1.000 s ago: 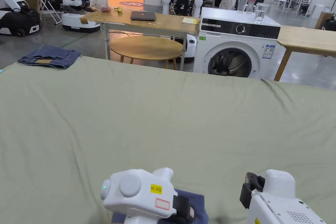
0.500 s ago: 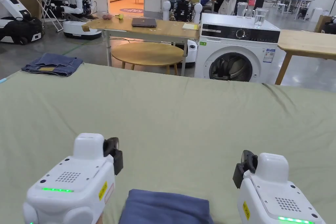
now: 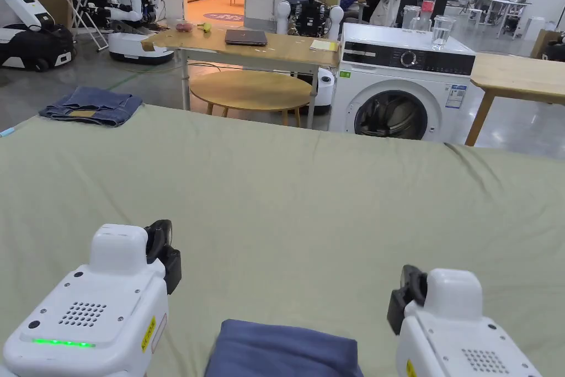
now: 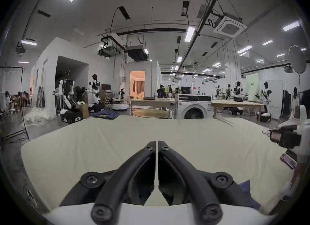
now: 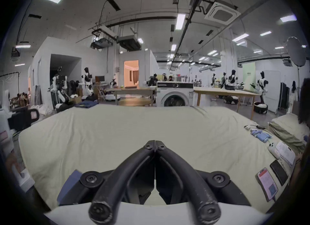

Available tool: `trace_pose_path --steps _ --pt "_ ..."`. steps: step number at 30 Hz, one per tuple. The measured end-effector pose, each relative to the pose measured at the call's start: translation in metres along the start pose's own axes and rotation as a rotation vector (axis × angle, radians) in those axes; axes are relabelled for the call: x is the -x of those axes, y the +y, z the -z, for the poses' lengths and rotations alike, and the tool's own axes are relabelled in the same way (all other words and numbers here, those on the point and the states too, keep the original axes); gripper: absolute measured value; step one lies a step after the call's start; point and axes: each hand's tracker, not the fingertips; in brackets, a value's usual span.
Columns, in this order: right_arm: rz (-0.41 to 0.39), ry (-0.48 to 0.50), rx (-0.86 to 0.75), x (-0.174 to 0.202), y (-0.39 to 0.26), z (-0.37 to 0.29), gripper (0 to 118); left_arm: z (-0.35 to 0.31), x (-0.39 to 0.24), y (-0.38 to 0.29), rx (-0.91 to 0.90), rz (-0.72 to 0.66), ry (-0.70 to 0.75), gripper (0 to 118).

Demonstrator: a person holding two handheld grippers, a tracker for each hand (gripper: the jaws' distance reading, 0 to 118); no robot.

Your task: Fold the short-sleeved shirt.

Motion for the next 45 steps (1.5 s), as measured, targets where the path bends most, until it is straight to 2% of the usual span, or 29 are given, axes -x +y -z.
trace_pose_path --steps 5,7,12,14,17,20,25,27,33,39,42,44,45 --pt "-0.073 0.128 0.16 0.023 -0.031 -0.007 0 -0.001 0.004 -0.007 0.051 -0.007 -0.033 0" --pt "-0.079 0.149 0.204 0.029 -0.041 -0.002 0 -0.003 0.004 -0.01 0.069 -0.004 -0.043 0" --pt "-0.065 0.158 0.37 0.038 -0.066 0.031 0 -0.008 0.009 -0.021 0.138 -0.018 -0.078 0" --pt "-0.06 0.121 0.447 0.039 -0.081 0.05 0 -0.011 0.012 -0.028 0.169 -0.025 -0.077 0" --pt "-0.017 0.11 0.471 0.035 -0.086 0.061 0 -0.011 0.019 -0.036 0.244 -0.047 -0.111 1" --pt "-0.041 0.101 0.468 0.04 -0.083 0.062 0 -0.007 0.026 -0.042 0.371 -0.076 -0.14 10" --pt "-0.041 0.095 0.488 0.039 -0.086 0.061 0 0.016 0.045 -0.046 0.546 -0.238 -0.256 56" --pt "-0.038 0.095 0.485 0.039 -0.086 0.061 0 0.028 0.054 -0.05 0.672 -0.338 -0.344 66" --pt "-0.036 0.097 0.49 0.038 -0.085 0.061 0 0.065 0.065 -0.082 0.918 -0.578 -0.614 66" --pt "-0.031 0.109 0.5 0.036 -0.083 0.062 0 0.096 0.053 -0.119 1.075 -0.667 -0.715 66" --pt "-0.034 0.115 0.502 0.035 -0.084 0.062 0 0.104 0.05 -0.135 1.074 -0.825 -0.791 66" --pt "-0.034 0.118 0.502 0.034 -0.084 0.062 0 0.109 0.046 -0.144 1.091 -0.902 -0.833 61" --pt "-0.033 0.117 0.502 0.034 -0.084 0.062 0 0.11 0.044 -0.147 1.091 -0.908 -0.824 51"
